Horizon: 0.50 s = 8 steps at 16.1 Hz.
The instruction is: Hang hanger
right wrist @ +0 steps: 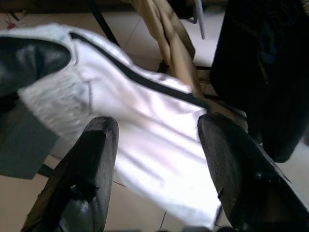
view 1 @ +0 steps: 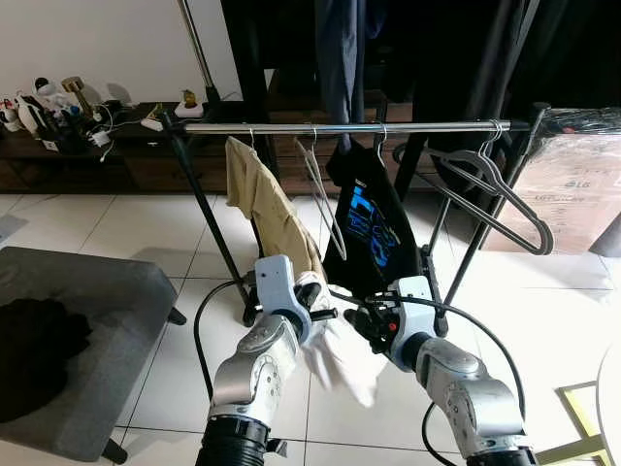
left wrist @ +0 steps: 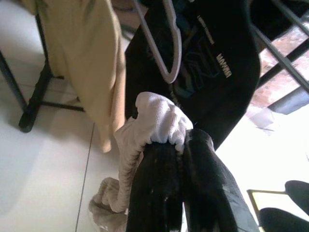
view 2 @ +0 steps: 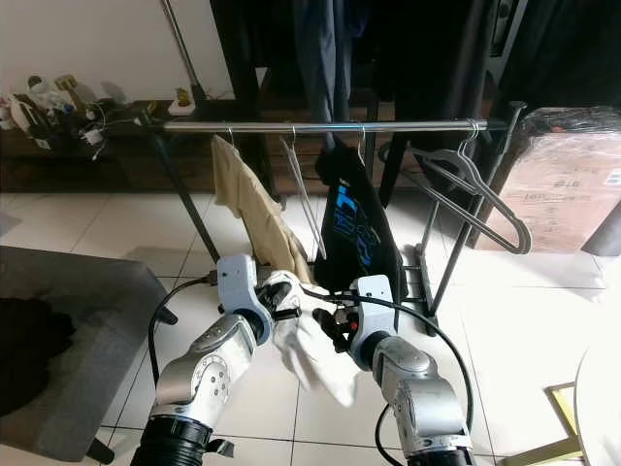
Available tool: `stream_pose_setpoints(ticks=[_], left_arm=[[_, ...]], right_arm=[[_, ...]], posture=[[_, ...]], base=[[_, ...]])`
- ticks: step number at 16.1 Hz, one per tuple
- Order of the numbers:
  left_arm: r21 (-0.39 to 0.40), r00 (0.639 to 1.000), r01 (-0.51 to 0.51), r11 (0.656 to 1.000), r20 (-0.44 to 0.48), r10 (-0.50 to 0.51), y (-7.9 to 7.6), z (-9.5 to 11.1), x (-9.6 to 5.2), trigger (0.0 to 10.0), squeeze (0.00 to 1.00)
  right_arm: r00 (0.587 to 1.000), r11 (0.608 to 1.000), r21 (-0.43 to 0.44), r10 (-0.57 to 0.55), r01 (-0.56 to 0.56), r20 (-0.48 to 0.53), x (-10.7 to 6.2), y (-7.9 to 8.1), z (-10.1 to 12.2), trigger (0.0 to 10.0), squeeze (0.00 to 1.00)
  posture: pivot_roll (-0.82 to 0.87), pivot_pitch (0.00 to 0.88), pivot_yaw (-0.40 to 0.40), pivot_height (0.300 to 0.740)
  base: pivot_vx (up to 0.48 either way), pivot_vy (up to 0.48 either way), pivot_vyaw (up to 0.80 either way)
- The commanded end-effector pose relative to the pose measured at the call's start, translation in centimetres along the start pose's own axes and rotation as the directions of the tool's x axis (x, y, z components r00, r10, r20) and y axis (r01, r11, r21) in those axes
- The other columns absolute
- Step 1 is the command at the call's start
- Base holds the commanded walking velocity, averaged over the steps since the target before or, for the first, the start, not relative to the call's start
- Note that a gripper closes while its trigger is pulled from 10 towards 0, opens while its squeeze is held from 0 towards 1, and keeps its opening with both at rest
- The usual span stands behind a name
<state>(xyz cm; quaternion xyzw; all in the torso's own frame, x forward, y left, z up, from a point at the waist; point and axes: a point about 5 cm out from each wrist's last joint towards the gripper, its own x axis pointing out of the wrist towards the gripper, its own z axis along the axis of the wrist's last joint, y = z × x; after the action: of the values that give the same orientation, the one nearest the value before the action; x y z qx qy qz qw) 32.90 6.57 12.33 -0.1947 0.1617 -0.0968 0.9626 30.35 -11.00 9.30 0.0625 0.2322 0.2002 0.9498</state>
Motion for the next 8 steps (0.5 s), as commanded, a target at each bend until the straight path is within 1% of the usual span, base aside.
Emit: stream_pose_setpoints(ticks=[1, 2, 3, 5, 6, 7, 8], left_arm=[[-0.039, 0.999, 0.041, 0.998, 0.017, -0.041, -2.0, 0.9, 0.4, 10.0, 0.00], [-0.047, 0.999, 0.038, 0.998, 0.018, -0.037, -2.1, 0.9, 0.4, 10.0, 0.00], [-0.069, 0.999, 0.029, 0.997, 0.022, -0.027, -2.4, 1.3, 0.4, 10.0, 0.00], [-0.084, 1.000, 0.027, 0.996, 0.017, -0.025, -2.6, 1.3, 0.4, 10.0, 0.00], [-0.127, 0.999, 0.034, 0.991, -0.001, -0.034, -3.1, 1.1, 0.4, 10.0, 0.00], [-0.140, 0.999, 0.053, 0.989, -0.004, -0.054, -3.6, 1.1, 0.3, 10.0, 0.00], [-0.144, 0.997, 0.082, 0.986, 0.004, -0.082, -4.3, 1.2, 0.2, 10.0, 0.00]], right_arm=[[1.000, 1.000, -0.004, 0.018, -0.018, 0.001, -0.2, 0.8, 0.3, 10.0, 0.00], [0.999, 0.998, -0.053, 0.029, -0.030, -0.030, -0.3, 1.1, 0.0, 10.0, 0.00], [0.998, 0.995, -0.093, 0.013, -0.019, -0.066, -0.3, 1.1, -0.2, 10.0, 0.00], [0.998, 0.997, -0.072, 0.013, -0.017, -0.064, -0.3, 1.2, -0.1, 10.0, 0.00], [0.997, 0.997, -0.014, 0.075, -0.075, -0.035, -0.2, 1.9, 0.5, 10.0, 0.00], [0.994, 0.994, -0.007, 0.107, -0.107, -0.013, -0.4, 2.4, 1.1, 10.0, 0.00], [0.994, 0.993, -0.035, 0.109, -0.109, -0.001, -0.6, 2.5, 1.5, 10.0, 0.00]], posture=[[-0.15, 0.109, 0.061, 0.740], [-0.15, 0.109, 0.060, 0.740], [-0.15, 0.113, 0.059, 0.740], [-0.15, 0.114, 0.059, 0.740], [-0.14, 0.116, 0.060, 0.740], [-0.14, 0.119, 0.060, 0.740], [-0.14, 0.122, 0.062, 0.740]], base=[[0.000, 0.000, 0.00], [0.000, 0.000, 0.00], [0.000, 0.000, 0.00], [0.000, 0.000, 0.00], [0.000, 0.000, 0.00], [0.000, 0.000, 0.00], [0.000, 0.000, 0.00]])
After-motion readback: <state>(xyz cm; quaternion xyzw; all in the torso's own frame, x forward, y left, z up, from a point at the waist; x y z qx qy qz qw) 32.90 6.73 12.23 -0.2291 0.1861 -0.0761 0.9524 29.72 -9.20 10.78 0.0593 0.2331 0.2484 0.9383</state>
